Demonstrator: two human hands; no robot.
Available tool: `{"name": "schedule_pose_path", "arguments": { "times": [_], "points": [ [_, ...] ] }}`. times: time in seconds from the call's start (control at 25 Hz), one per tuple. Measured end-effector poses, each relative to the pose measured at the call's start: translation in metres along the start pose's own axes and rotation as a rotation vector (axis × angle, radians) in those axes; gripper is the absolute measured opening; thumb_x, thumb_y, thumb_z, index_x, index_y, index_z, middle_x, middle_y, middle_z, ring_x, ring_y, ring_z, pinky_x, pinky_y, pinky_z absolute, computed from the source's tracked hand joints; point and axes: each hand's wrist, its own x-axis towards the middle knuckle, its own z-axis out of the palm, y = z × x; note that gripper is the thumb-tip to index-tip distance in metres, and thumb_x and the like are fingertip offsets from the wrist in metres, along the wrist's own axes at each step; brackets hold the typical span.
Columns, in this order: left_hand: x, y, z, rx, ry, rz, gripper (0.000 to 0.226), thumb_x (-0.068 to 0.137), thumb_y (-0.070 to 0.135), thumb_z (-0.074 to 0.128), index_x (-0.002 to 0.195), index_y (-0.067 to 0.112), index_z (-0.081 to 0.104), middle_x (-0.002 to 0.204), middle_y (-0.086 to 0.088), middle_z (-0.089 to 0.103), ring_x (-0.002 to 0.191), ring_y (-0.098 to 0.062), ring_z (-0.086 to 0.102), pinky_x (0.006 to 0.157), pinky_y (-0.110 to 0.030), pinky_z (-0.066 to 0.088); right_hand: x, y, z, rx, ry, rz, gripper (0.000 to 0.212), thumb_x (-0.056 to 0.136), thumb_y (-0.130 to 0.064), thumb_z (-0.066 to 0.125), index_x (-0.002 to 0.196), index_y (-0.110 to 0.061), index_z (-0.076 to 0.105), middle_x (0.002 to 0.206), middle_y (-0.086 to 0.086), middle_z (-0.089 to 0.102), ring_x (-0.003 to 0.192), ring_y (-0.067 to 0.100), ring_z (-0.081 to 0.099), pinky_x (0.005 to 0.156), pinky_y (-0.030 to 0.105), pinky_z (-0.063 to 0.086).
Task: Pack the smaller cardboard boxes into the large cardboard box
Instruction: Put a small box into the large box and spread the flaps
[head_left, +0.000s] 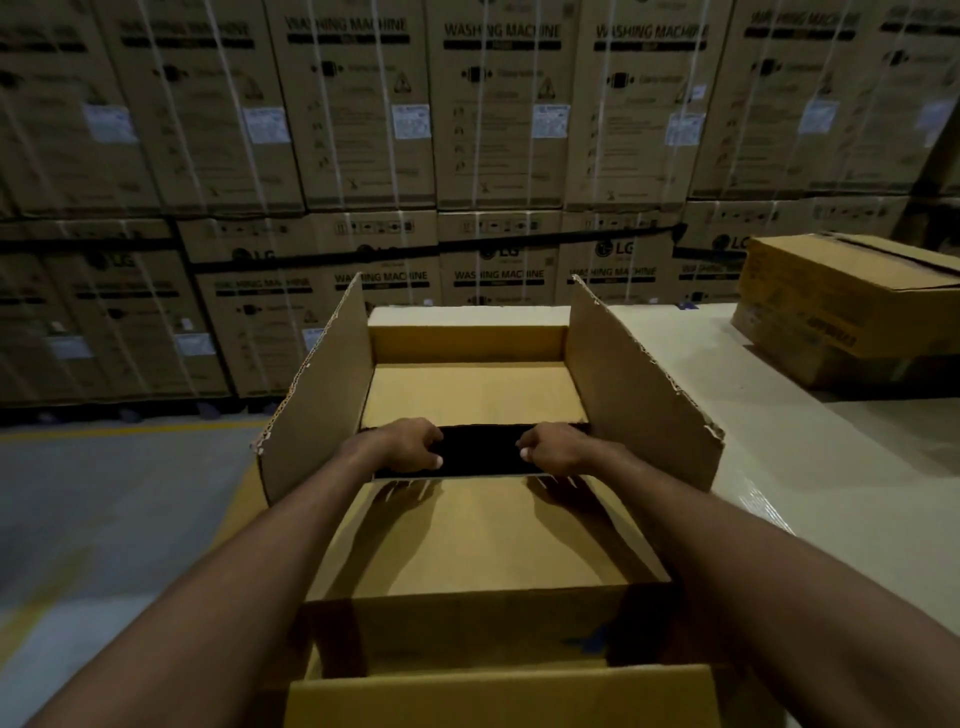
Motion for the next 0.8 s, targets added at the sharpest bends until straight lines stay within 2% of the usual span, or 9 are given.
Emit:
{"name": "schedule_pose_path", "arguments": {
  "times": [0.08,0.2,0.32,0.44,0.64,0.8],
  "points": [
    [-0.002,-0.009,0.002,0.013,0.027,-0.021,0.062,0.099,0.023,0.062,0.156,0.016,0.037,0.149,-0.009,0.051,0.133,-0.027,0.051,0.111,-0.045,0.043,0.009,-0.006,0.001,-0.012,-0.025,0.008,0.051,0.107,-0.02,0.046,0.157,-0.016,0.04,0.15,0.01,0.053,0.135,0.029,0.051,0.111,0.042,0.042],
    [-0.001,-0.022,0.006,0.055,0.019,-0.037,0.065,0.1,0.023,0.061,0.158,0.021,0.033,0.154,-0.007,0.046,0.138,-0.027,0.047,0.11,-0.039,0.044,0.026,-0.009,0.006,-0.12,0.014,-0.018,0.059,0.102,-0.018,0.051,0.158,-0.017,0.033,0.153,0.008,0.047,0.134,0.03,0.05,0.111,0.044,0.044],
    [0.009,-0.035,0.003,0.108,0.061,-0.029,0.076,0.099,0.024,0.063,0.162,0.027,0.019,0.166,-0.004,0.026,0.147,-0.028,0.035,0.115,-0.042,0.039,0.033,-0.01,0.005,-0.237,0.231,-0.107,0.074,0.095,-0.014,0.062,0.16,-0.017,0.027,0.154,0.006,0.042,0.136,0.028,0.046,0.112,0.046,0.042],
    [0.029,-0.041,-0.021,0.255,0.229,-0.065,0.088,0.099,0.031,0.061,0.162,0.037,0.001,0.171,-0.001,0.004,0.153,-0.029,0.023,0.119,-0.049,0.031,0.049,-0.012,-0.013,-0.213,0.41,-0.155,0.086,0.092,-0.013,0.066,0.163,-0.021,0.019,0.165,0.005,0.027,0.146,0.026,0.034,0.118,0.044,0.034],
    [0.078,-0.052,-0.079,0.333,0.378,-0.092,0.089,0.1,0.034,0.057,0.161,0.036,-0.007,0.17,0.003,-0.012,0.156,-0.028,0.006,0.121,-0.053,0.02,0.099,-0.017,-0.057,-0.305,0.393,-0.131,0.093,0.096,-0.015,0.061,0.166,-0.025,0.0,0.173,-0.001,-0.01,0.158,0.026,0.006,0.124,0.048,0.023],
    [0.121,-0.065,-0.099,0.43,0.464,-0.168,0.089,0.099,0.037,0.058,0.162,0.034,-0.007,0.17,0.001,-0.013,0.157,-0.031,0.0,0.122,-0.055,0.013,0.149,-0.008,-0.086,-0.347,0.375,-0.081,0.091,0.097,-0.015,0.056,0.165,-0.027,-0.004,0.172,0.001,-0.015,0.159,0.027,-0.003,0.127,0.052,0.015]
  ]
}}
